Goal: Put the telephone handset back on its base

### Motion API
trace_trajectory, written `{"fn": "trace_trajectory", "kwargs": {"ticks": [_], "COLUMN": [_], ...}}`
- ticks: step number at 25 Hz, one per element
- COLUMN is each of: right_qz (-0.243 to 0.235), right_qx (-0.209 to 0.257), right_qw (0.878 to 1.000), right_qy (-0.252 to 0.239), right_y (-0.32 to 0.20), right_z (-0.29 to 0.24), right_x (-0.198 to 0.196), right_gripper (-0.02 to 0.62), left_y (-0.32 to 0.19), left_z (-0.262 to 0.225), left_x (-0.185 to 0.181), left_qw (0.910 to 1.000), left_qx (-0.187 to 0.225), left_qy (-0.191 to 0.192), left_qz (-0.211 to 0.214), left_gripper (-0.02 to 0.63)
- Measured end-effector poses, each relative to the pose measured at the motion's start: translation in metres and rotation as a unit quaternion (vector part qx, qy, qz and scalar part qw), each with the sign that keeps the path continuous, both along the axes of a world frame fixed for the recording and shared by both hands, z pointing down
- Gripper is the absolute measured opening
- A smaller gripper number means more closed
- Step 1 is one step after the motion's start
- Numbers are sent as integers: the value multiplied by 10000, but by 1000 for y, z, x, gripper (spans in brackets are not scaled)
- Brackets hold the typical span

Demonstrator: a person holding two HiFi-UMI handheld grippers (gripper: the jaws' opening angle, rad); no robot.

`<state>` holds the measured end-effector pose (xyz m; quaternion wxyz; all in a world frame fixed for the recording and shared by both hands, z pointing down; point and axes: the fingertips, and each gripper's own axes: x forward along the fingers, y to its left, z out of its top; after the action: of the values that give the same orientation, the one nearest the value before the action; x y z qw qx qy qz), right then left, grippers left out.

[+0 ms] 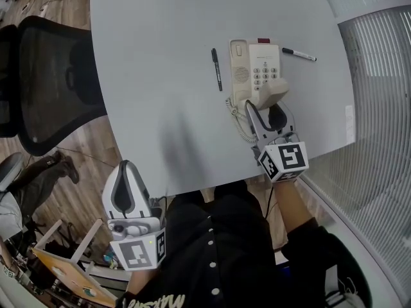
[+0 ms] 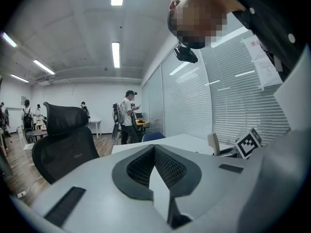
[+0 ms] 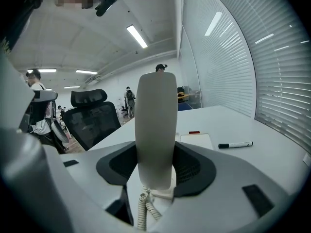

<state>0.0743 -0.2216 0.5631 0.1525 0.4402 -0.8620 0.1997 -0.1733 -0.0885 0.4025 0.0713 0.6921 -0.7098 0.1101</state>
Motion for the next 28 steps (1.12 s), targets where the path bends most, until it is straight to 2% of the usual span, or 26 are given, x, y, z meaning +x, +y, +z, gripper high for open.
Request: {"fn": "trace_trajectory", "kwargs": {"ticks": [15,28], "right_qz": [158,266], "right_qx": [-128,-22], "right_qw": [9998,9996], "right_qy": [6,1], "right_y": [-22,-48], "right_z": [26,35], "right_x": [-8,-24], "right_gripper": [229,227], "left_y": [0,1], "left_z": [17,27], "left_x": [-5,-7], "left_qw": [9997,9991], "left_qx": [-253,-407], "left_qy": [26,74], "left_qz": [7,-8], "left_gripper": [14,14]}}
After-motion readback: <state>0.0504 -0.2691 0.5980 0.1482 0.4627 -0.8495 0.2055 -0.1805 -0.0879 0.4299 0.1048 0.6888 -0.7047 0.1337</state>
